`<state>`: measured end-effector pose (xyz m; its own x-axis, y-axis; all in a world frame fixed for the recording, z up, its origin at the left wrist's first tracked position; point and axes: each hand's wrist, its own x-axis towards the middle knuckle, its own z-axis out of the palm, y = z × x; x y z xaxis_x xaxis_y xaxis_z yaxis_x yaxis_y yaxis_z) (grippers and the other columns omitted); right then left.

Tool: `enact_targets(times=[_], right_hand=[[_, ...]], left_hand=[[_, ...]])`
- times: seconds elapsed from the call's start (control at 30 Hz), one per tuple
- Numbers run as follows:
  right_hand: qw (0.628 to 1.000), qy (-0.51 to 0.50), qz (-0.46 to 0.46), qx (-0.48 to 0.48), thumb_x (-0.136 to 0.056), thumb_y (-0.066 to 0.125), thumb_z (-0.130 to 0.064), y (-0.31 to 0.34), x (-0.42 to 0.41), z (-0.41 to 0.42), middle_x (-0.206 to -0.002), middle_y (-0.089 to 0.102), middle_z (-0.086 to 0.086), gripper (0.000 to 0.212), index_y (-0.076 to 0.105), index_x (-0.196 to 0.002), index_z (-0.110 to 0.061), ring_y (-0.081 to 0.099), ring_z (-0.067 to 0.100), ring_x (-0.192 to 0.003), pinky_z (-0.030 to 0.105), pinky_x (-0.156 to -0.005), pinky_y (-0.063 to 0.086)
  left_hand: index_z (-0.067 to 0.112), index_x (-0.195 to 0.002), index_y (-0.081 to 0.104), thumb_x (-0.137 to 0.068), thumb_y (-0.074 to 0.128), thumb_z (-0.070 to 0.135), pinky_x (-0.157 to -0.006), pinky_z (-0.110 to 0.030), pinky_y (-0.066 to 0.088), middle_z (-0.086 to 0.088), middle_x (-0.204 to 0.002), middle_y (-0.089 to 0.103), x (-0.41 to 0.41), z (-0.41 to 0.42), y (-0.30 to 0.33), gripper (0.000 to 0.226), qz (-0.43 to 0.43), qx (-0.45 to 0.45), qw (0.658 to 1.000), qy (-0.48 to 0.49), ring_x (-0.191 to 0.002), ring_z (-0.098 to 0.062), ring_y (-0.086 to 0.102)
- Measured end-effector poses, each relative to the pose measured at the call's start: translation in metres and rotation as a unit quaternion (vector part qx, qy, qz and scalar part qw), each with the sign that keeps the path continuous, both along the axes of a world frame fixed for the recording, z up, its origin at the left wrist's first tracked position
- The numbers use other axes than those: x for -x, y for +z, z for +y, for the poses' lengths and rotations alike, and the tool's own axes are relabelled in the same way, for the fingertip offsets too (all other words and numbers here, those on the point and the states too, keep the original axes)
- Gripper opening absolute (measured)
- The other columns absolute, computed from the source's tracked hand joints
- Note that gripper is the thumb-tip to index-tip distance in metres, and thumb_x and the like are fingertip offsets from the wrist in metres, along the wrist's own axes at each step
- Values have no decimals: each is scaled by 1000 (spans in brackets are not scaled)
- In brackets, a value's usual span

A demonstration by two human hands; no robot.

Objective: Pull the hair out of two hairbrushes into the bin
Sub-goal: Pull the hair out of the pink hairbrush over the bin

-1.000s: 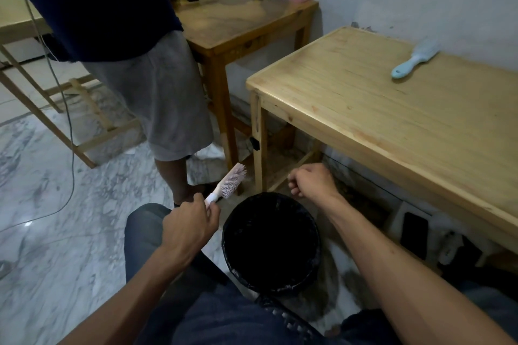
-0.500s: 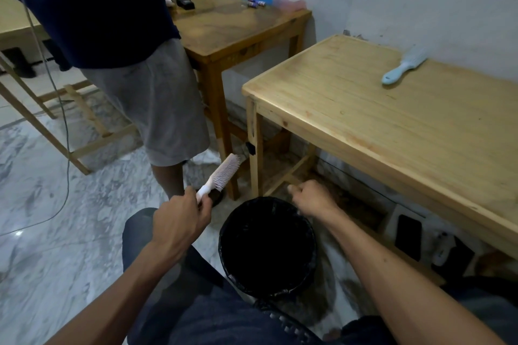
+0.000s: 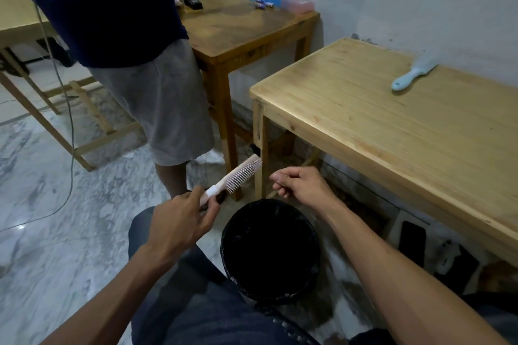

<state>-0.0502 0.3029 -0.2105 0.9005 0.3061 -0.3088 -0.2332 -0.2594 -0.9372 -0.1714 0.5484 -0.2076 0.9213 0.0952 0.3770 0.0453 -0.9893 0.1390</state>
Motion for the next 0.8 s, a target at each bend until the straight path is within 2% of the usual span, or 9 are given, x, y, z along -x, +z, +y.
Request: enact_targets(times=[0.17,0.27,0.33,0.4,0.43,0.57,0.67,0.73,0.8], right_hand=[[998,36,-5,46,-102,63,-18,13,6,-7,-82,77,3,17,80,-97,-19,70,13,-81,31,-79,57],[980,126,-2,155,-107,43,-48,22,10,-3,-87,82,-4,44,79,-100,-24,70,10,-105,43,-111,41],[971,144,8,192,-100,28,-70,27,11,4,-117,79,-3,67,74,-120,-27,65,15,-120,50,-118,37],[975,135,9,178,-92,28,-81,37,9,13,-148,61,1,79,55,-146,-31,63,20,-126,54,-116,41],[980,127,8,152,-92,32,-80,44,8,18,-151,56,3,78,47,-151,-32,64,21,-125,54,-114,44],[997,53,-35,40,-99,56,-55,85,3,33,-123,72,3,60,50,-147,-19,76,17,-98,42,-96,60],[997,-50,-55,-38,-97,68,-38,112,-7,34,-106,77,8,51,56,-138,-9,75,17,-81,33,-76,62],[990,-99,-42,-89,-96,72,-30,129,-17,27,-105,78,14,47,57,-135,-7,74,19,-79,27,-65,62],[988,-112,-42,-98,-96,72,-29,145,-27,14,-108,78,12,44,59,-133,-9,78,18,-85,26,-69,63]], left_hand=[[15,-76,52,-88,40,51,-39,-32,41,0,-51,54,-2,18,-4,39,24,48,997,63,-40,-24,50],[12,-76,55,-92,54,41,-41,-32,36,-2,-51,53,-7,13,5,33,27,129,986,97,-43,-23,50],[12,-72,54,-90,56,39,-42,-36,38,-3,-51,56,-12,4,15,32,39,206,972,109,-46,-23,54],[16,-74,57,-85,58,41,-48,-44,48,-5,-57,63,-17,-5,26,28,61,300,946,103,-53,-24,61],[19,-79,59,-84,61,40,-48,-42,49,-4,-61,66,-19,-9,30,22,80,349,929,93,-54,-22,62],[26,-97,54,-87,66,29,-45,-31,41,-2,-59,61,-27,-29,50,15,137,516,844,43,-44,-15,51],[17,-103,55,-92,61,23,-39,-25,33,-7,-62,52,-34,-52,77,14,133,588,798,6,-40,-14,42],[13,-104,57,-95,59,23,-35,-24,30,-8,-64,51,-40,-66,95,14,124,607,785,-18,-40,-14,40],[15,-103,60,-95,58,27,-35,-24,30,-8,-64,54,-48,-78,111,14,123,614,778,-45,-40,-15,42]])
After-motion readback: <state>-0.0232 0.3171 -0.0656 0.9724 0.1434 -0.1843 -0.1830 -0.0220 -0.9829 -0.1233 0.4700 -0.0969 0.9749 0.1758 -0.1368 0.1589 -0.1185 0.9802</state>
